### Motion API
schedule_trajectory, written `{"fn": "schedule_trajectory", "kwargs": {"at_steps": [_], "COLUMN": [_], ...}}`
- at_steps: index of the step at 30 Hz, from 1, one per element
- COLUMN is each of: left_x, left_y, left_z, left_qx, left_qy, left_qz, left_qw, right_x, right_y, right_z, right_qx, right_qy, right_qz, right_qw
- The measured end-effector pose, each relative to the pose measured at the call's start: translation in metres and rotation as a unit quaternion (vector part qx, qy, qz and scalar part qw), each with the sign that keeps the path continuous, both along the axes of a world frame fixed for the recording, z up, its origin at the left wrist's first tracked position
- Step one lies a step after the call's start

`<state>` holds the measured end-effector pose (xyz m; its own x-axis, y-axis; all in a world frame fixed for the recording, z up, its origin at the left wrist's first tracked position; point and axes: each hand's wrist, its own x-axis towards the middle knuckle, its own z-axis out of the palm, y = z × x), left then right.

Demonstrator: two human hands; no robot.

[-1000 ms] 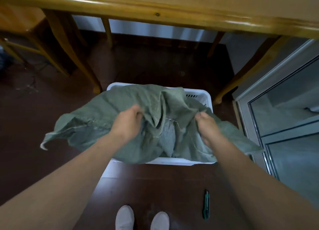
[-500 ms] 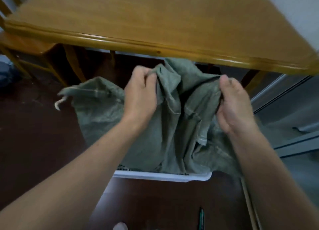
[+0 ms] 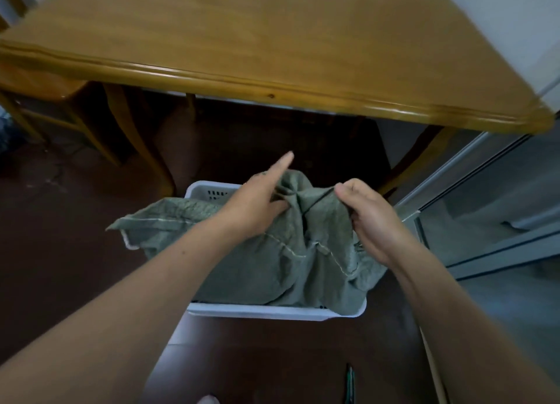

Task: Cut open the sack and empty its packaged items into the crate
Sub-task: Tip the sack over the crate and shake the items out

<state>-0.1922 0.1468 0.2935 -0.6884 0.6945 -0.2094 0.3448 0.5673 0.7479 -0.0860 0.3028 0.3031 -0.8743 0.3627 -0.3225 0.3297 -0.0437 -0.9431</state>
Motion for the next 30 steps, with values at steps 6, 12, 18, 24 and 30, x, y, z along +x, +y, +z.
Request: {"fn": "schedule_trajectory", "kwargs": {"at_steps": [6, 12, 18, 24, 30], "left_x": [0.001, 0.001, -0.013, -0.012, -0.015], "left_y": [-0.025, -0.083, -0.098, -0.039, -0.006], "left_z": [-0.003, 0.003, 0.016, 0.05, 0.101], "left_qx": [0.002, 0.072, -0.11, -0.082, 0.129], "left_qy": [0.253, 0.174, 0.255, 0.149, 0.135], "left_qz": [0.004, -0.034, 0.07, 0.091, 0.205], "left_qw": [0.968, 0.981, 0.958, 0.981, 0.961], "right_x": [0.016, 0.04, 0.043, 0.015, -0.008], "right_y": [0.027, 0.058, 0.044, 0.034, 0.014], "right_z": [-0.017, -0.096, -0.077, 0.054, 0.124], "right_qx": [0.055, 0.477, 0.462, 0.044, 0.029], "right_qy": [-0.073, -0.399, -0.371, -0.193, 0.034], "right_qz": [0.077, 0.3, 0.152, -0.005, -0.069], "right_qw": [0.993, 0.724, 0.791, 0.98, 0.997]}}
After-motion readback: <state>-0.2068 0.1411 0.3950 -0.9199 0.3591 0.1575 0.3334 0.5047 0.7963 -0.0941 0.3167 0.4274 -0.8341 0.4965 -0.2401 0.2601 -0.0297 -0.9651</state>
